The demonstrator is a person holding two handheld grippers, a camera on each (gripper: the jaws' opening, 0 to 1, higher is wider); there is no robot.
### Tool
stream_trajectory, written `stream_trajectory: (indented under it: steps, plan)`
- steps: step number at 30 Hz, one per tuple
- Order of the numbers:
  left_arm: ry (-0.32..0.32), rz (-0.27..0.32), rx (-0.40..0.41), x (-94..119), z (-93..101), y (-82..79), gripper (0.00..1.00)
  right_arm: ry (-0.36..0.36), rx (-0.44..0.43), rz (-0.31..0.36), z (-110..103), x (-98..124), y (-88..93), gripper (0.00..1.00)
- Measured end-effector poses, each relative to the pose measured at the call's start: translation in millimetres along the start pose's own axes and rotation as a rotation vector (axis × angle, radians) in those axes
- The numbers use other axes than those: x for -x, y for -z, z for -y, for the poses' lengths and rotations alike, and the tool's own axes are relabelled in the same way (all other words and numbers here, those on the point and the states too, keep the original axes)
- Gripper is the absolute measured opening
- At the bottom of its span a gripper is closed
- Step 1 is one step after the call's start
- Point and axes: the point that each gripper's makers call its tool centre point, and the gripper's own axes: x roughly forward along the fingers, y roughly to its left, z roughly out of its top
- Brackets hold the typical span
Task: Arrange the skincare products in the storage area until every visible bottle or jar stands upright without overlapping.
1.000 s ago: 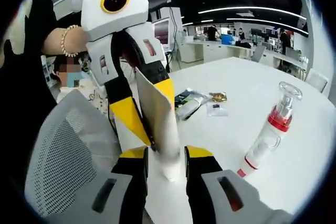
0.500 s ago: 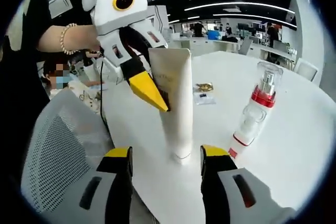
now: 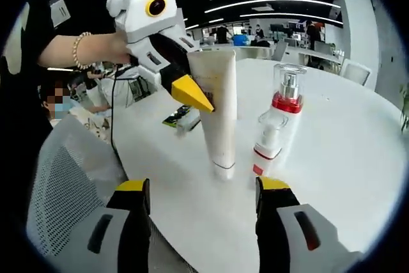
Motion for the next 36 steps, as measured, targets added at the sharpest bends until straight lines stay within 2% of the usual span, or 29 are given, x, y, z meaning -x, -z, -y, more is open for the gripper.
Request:
stream_trajectory:
  steps: [6, 19, 36]
  plan:
    - [-0.017, -0.002, -0.009, -5, -15.7, -1.7, 0.18, 0.030, -0.022, 0.002, 13, 5, 2.2, 0.70]
    - [-0.034, 0.009, -0.010, -13, -43.5, -3.5, 0.18, 0.046, -0.049, -0.007, 13, 3, 6.3, 0.72]
    - [-0.032, 0.023, -0.009, -15, -47.5, -4.9, 0.19, 0.051, -0.062, -0.008, 13, 3, 7.1, 0.72]
